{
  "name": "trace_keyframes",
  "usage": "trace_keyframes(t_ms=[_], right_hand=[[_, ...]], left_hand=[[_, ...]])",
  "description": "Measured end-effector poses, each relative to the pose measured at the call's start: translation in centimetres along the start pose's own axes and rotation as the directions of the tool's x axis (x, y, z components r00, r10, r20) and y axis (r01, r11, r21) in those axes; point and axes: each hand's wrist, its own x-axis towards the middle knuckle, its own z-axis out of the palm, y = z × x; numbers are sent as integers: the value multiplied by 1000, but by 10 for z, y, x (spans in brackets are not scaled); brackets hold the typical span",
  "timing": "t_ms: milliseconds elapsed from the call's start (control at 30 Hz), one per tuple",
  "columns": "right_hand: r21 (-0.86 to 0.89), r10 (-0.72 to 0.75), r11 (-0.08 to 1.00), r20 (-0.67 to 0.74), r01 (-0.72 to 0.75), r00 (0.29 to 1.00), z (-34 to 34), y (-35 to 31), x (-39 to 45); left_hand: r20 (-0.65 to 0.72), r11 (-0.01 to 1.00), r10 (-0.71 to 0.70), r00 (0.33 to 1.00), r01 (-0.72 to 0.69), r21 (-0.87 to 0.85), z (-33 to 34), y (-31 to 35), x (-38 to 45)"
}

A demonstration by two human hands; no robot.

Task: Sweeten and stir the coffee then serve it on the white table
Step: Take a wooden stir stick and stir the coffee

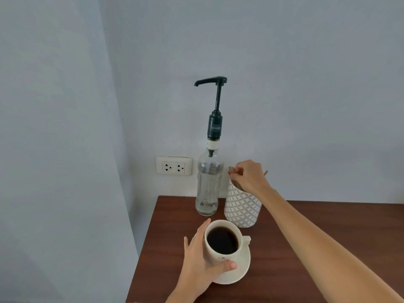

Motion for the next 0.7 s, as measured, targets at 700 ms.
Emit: trace_keyframes(t_ms=[700], right_hand=[[336,-56,941,85,24,995,-7,-8,-149]], left_hand=[[-59,992,81,995,-86,-97,-1,-1,-6]])
